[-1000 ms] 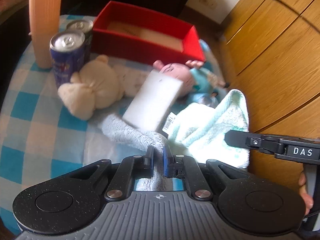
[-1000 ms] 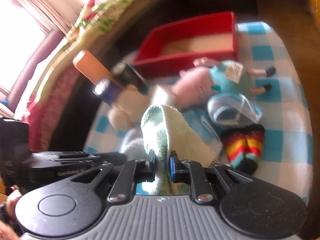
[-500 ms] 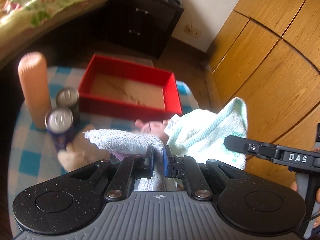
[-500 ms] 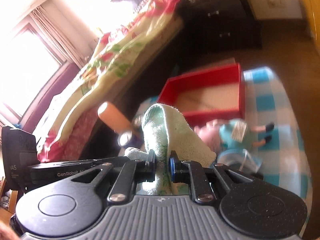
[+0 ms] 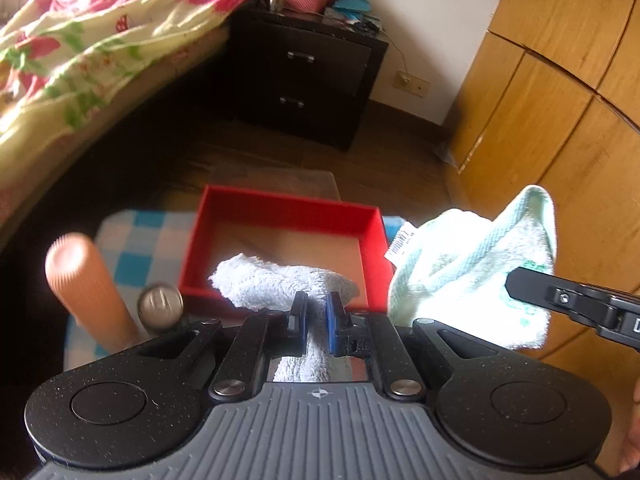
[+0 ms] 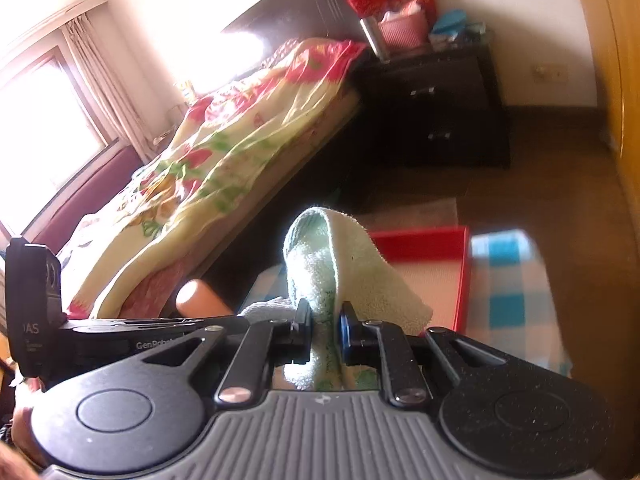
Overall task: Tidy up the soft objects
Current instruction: 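Lift the green towel with the right tool while the left tool carries the grey towel to the red box, then open the left tool over the red box while the right tool drops the green towel inside, then bring both open tools back over the remaining objects on the table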
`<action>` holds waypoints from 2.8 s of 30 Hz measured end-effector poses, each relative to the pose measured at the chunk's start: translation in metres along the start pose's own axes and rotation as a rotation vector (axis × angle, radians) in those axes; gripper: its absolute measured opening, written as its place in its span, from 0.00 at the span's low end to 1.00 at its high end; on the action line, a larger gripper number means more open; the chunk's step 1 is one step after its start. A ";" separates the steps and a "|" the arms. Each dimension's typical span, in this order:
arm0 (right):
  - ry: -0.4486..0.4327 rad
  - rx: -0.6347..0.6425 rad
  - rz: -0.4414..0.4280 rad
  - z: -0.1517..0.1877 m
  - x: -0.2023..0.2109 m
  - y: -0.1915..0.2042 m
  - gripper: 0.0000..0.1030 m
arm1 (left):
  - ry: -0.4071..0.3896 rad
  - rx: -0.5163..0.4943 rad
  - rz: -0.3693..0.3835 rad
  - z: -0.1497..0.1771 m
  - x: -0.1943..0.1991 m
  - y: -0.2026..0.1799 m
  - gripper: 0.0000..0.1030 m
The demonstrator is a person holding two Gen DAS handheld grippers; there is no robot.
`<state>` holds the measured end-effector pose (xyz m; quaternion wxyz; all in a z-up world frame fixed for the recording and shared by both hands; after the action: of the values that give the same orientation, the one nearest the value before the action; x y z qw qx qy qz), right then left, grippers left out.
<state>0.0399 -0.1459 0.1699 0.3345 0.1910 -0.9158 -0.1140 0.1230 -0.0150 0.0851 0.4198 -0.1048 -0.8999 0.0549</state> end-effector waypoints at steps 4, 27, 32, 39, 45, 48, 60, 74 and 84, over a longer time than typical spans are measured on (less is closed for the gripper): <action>-0.025 0.014 0.028 -0.022 -0.009 -0.001 0.00 | -0.016 -0.018 -0.033 -0.027 -0.011 -0.001 0.06; 0.042 0.013 0.174 -0.057 -0.132 -0.051 0.00 | 0.051 -0.043 -0.161 -0.065 -0.112 0.025 0.07; 0.065 0.018 0.208 -0.057 -0.162 -0.057 0.00 | 0.085 -0.040 -0.161 -0.057 -0.128 0.032 0.09; 0.187 0.024 0.234 -0.034 -0.190 -0.069 0.60 | 0.130 -0.047 -0.124 -0.036 -0.139 0.027 0.14; 0.309 0.094 0.202 0.007 -0.186 -0.058 0.60 | 0.162 -0.033 -0.093 -0.011 -0.134 0.022 0.13; 0.353 0.123 0.210 0.030 -0.191 -0.057 0.60 | 0.161 0.028 -0.046 -0.001 -0.123 0.030 0.17; 0.393 -0.028 0.166 0.047 -0.229 -0.067 0.33 | 0.125 0.037 -0.034 0.010 -0.105 0.036 0.21; 0.407 0.136 -0.057 0.093 -0.113 -0.027 0.18 | 0.061 0.084 0.000 0.031 -0.071 0.042 0.38; 0.331 0.027 0.039 0.113 -0.065 -0.045 0.57 | 0.133 -0.009 0.006 0.099 -0.063 0.009 0.60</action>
<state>0.0241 -0.1493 0.0332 0.4805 0.1936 -0.8531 -0.0619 0.0880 -0.0218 -0.0265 0.4781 -0.1129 -0.8698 0.0453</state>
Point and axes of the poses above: each gripper's, at about its wrist camera, not at the fingertips, and x roughly against the way its jaws point, y to its left, z to its underside, the point moved 6 cm from there along -x, roughly the way its jaws point, and after that the axes turned 2 degrees about -x, right-handed, at the moved point
